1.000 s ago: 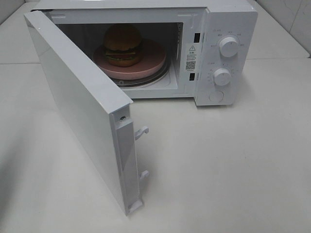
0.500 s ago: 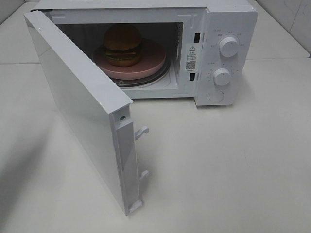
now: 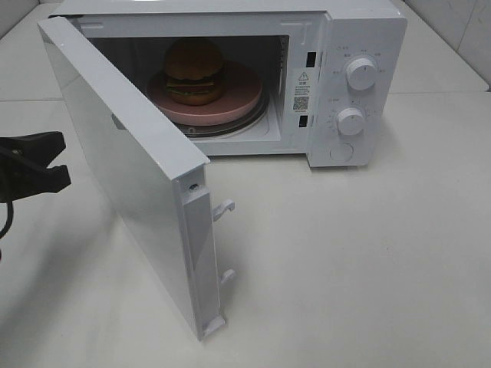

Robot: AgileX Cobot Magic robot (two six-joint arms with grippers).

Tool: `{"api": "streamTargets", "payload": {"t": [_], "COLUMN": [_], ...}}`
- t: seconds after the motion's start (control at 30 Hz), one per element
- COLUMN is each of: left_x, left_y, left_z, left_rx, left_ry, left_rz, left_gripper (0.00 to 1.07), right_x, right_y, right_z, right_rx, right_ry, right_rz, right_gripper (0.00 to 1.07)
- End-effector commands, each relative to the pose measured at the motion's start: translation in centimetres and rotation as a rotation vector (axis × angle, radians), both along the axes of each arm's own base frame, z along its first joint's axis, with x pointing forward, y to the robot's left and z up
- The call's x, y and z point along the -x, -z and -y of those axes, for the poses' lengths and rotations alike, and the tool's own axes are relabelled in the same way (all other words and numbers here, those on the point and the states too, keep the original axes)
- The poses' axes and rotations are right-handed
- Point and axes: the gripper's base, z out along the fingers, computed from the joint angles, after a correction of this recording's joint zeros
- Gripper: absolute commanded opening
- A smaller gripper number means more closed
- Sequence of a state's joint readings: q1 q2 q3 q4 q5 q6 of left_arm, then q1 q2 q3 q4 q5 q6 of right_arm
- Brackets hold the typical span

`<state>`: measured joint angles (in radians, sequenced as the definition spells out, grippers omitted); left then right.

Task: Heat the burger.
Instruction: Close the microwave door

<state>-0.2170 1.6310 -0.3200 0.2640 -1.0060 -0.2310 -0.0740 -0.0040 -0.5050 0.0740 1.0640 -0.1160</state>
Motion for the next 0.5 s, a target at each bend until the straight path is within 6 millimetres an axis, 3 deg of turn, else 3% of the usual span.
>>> {"api": "streamTargets", "payload": {"t": [0.03,0.5], "left_x": [-0.7,-2.0], "left_y": [-0.2,0.5], "left_z": [0.9,3.9], "left_rx": [0.011,0.019], "left_ry": [0.02,0.026], "left_rz": [0.028,0.021], "left_gripper": [0.0,0.0], "right_x": [0.4,0.4], "right_y": [-0.1,-0.1], "right_z": [0.0,0.0], "right_rx": [0.006,0.006], "right_ry": [-0.001,-0.001], "right_rz": [0.033,0.033], "right_gripper": [0.96,0.96]}}
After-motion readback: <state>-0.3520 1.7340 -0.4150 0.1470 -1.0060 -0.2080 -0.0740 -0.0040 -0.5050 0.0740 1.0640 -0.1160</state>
